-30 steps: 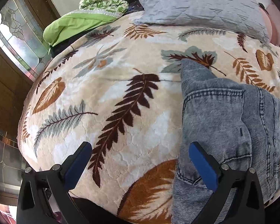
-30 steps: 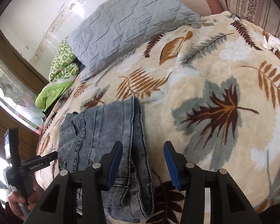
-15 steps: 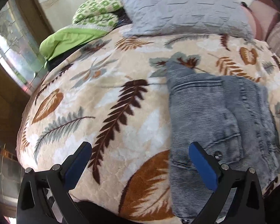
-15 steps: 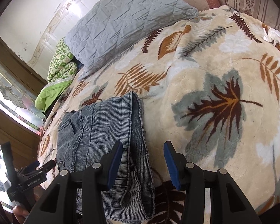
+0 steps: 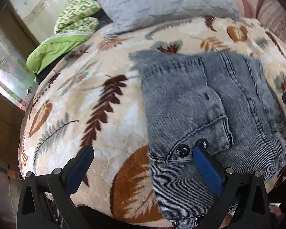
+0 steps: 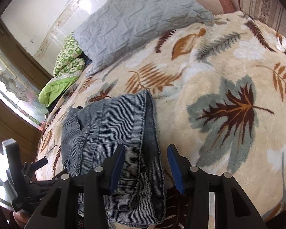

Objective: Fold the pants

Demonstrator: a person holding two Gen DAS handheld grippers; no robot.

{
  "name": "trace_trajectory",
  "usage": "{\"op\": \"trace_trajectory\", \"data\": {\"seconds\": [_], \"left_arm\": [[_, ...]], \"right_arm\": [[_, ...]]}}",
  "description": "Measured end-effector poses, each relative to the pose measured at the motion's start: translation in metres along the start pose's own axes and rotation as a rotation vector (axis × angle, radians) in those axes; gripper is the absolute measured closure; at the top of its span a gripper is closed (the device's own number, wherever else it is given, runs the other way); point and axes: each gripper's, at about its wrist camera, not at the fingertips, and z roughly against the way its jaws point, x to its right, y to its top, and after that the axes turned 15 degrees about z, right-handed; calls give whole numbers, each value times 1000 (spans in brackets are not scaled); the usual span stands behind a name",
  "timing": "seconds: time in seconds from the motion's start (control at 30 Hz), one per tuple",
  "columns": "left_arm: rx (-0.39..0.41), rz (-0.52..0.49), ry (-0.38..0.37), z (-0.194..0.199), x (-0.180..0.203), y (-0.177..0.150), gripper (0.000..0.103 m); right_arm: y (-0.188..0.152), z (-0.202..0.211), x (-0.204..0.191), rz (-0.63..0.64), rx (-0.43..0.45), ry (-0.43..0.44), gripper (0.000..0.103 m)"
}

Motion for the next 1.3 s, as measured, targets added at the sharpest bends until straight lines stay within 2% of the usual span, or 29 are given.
{"op": "trace_trajectory", "data": {"seconds": [0.13,0.2,0.33,0.47,0.63,0.73,0.97,1.3], "left_arm": [[56,-4,16,18,-6,2,0],[59,-17,8,24,-7,-1,0],[8,-63,-3,17,-1,-19,0],[-9,-59,11,7,2,-27,0],[15,-34,34,15,-2,-18,0],[65,-19,48,29,-5,-11,0],[188,53,87,67,-14,10,0],[324,145,56,112,-20,19,0]], "right_arm": [[1,13,-21,102,73,39,54],[0,13,-34,159,75,70,54],[-4,2,-55,244,21,88,54],[-15,-30,-59,279,-133,59,51],[-12,-26,-56,259,-120,91,48],[-7,-19,-48,216,-73,105,48],[0,10,-38,174,60,48,48],[6,45,-42,205,204,-34,48]]}}
